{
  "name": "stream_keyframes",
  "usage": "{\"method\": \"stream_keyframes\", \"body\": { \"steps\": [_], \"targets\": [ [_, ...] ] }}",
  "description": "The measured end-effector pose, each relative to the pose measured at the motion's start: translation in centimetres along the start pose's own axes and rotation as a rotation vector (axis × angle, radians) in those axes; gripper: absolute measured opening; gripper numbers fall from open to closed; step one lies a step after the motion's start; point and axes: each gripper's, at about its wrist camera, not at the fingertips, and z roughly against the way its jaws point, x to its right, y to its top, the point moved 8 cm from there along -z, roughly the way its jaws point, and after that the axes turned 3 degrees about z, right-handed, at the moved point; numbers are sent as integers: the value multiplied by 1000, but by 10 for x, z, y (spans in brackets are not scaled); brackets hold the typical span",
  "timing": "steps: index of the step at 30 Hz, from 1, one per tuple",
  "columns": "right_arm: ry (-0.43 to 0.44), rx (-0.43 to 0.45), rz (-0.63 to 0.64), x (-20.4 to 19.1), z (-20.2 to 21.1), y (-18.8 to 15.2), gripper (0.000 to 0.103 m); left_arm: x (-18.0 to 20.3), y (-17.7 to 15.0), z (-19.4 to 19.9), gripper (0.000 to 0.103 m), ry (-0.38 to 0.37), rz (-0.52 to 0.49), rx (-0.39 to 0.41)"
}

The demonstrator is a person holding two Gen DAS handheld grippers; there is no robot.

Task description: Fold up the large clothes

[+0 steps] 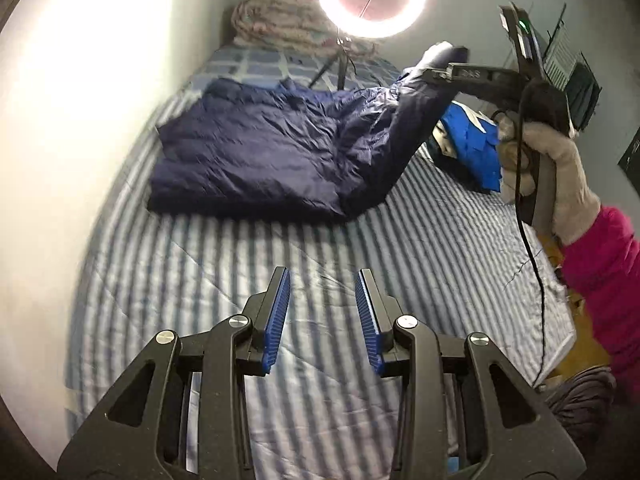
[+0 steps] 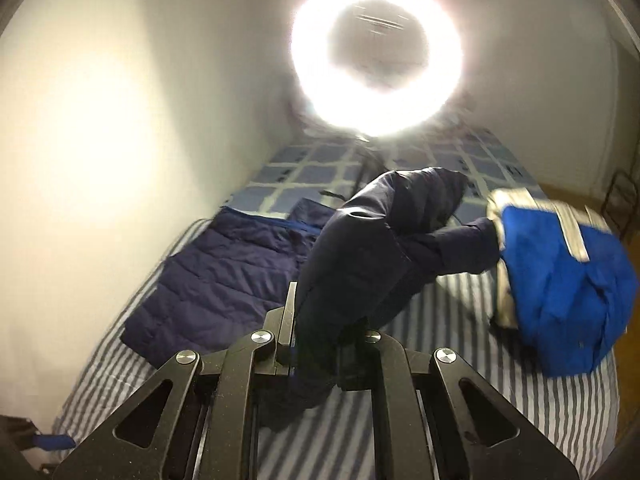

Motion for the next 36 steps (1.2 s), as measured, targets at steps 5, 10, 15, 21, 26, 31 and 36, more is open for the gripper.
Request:
{"method": "stream_keyframes", "body": {
  "steps": [5, 10, 15, 21, 26, 31, 36],
  "targets": [
    [48, 16, 118, -59, -18, 15, 11, -15, 3, 20, 34, -6, 31, 49],
    [154, -12, 194, -132, -57, 16, 10, -24, 4, 37, 34, -16, 44, 77],
    [275, -109, 202, -195, -115, -7, 10, -34, 5, 44, 34, -16, 65, 95],
    [377, -241, 262, -251, -171, -57, 10, -48, 6, 51, 34, 0, 89, 116],
    [390, -287, 338, -267, -189, -88, 10, -56, 10, 47, 34, 13, 102, 116],
    [459, -313, 330, -257, -185, -89, 18, -62, 16, 48, 34, 25, 115, 131],
    [574, -288, 254, -226, -151, -65, 31, -72, 21, 46, 34, 50, 135, 151]
  ]
}}
